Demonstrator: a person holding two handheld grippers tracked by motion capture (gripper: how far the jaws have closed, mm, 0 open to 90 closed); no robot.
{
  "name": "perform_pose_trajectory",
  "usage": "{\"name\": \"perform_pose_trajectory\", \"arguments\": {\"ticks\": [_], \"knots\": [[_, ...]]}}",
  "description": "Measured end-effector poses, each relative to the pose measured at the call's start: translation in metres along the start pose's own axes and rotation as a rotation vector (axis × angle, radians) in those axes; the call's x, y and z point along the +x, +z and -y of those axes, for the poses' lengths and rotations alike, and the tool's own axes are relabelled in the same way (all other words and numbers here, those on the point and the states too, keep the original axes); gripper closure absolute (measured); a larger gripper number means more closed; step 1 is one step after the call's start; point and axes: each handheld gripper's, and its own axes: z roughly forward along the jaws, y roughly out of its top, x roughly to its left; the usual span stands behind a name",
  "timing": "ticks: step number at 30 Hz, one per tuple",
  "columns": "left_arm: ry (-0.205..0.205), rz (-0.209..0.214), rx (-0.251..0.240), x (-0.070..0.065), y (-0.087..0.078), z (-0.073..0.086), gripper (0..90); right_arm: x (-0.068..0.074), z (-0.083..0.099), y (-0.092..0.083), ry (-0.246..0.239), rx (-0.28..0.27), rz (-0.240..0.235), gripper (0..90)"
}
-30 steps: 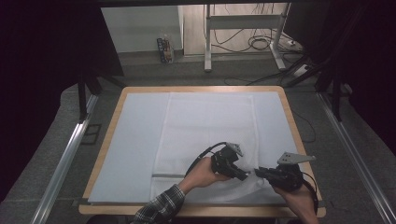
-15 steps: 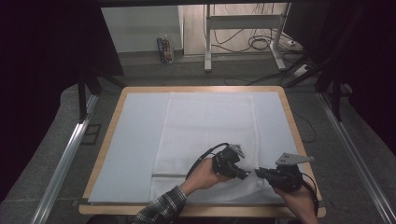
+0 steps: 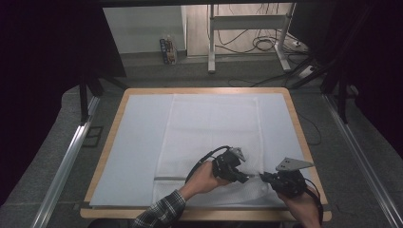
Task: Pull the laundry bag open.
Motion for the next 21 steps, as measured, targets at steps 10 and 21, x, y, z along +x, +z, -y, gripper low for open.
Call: {"name": "perform_pose_trajectory", "arguments": {"ticks": [10, 21], "knots": [[-0.007, -0.039, 0.017, -0.001, -0.003, 0.007, 88.0, -0.004, 0.003, -0.002, 0.036, 0.006, 0.037, 85.9], [-0.006, -0.04, 0.015, 0.001, -0.011, 0.016, 87.9, -0.005, 0.005, -0.003, 0.034, 0.011, 0.044, 85.9]]}}
